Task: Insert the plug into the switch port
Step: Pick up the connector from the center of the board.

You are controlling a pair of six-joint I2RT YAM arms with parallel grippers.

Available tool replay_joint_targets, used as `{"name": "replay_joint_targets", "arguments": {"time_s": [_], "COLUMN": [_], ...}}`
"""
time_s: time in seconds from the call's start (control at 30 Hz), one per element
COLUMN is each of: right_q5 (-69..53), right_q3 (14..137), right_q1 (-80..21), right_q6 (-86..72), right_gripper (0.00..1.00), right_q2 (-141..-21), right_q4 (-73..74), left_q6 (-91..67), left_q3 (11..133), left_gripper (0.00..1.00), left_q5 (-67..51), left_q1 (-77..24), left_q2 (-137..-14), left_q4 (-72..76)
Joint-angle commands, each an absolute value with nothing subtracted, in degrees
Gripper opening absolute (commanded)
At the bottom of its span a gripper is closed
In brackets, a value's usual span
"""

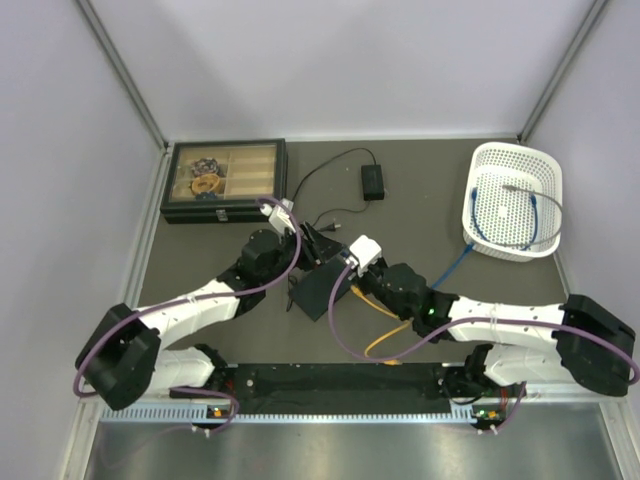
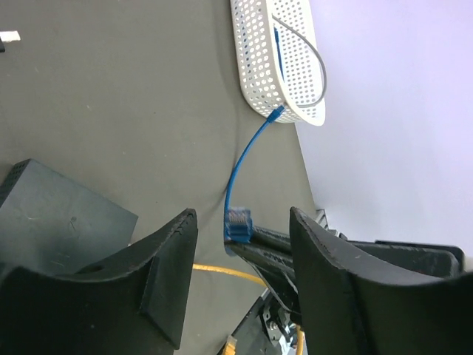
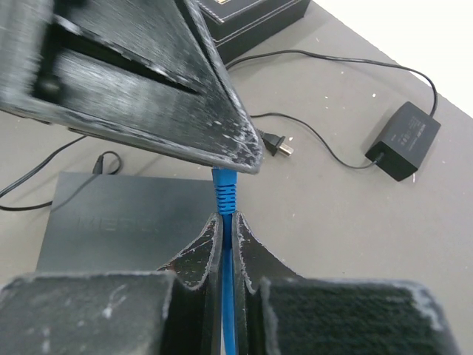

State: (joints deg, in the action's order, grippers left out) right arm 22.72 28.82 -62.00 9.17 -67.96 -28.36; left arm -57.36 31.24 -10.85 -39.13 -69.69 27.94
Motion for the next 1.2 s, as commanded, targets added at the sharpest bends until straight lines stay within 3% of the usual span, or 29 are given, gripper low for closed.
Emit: {"name": "replay_joint_targets", "arguments": {"time_s": [0.0,0.1,0.43,0.6,0.73,0.93,1.17], "right_q5": [23.3,23.5,22.2,20.2,13.2,-2.6,-23.5], "right_q3": [29.1,29.0,28.6,28.7,28.5,27.6,24.6], "right_q1": [-63.5,-63.6,-63.9,-63.7,-61.0,-54.9,-45.7], "right_q6": [10.0,10.1,10.0,7.8,3.8,0.4,-6.3], "right_gripper": [0.00,0.00,0.00,0.21,0.40,0.56,0.60], "right_q2": [-68.6,-68.8,-69.6,-68.5,-65.5,-59.1,-55.5], "right_q4": [-32.1,-32.3,-32.8,-29.4,-26.6,-22.9,-26.4], "left_q6": [-58.4,-58.4,-56.5,-52.1,-47.7,-42.6,-41.5], "left_q3": [31.2,31.2,30.3,30.4,28.1,24.2,20.0], "left_gripper": [0.51,0.38,0.16,0.00,0.00,0.00,0.00], "left_q5": [-10.5,-10.7,-9.8,-12.2,-13.4,-19.7,-26.2], "left_q1": [-39.3,-39.2,-39.2,-39.3,-39.1,-38.2,-37.3], "left_q2": [-71.1,-71.2,-69.6,-69.2,-68.2,-67.1,-67.1], "left_q4": [32.3,32.3,32.9,33.9,36.7,45.2,57.1]}}
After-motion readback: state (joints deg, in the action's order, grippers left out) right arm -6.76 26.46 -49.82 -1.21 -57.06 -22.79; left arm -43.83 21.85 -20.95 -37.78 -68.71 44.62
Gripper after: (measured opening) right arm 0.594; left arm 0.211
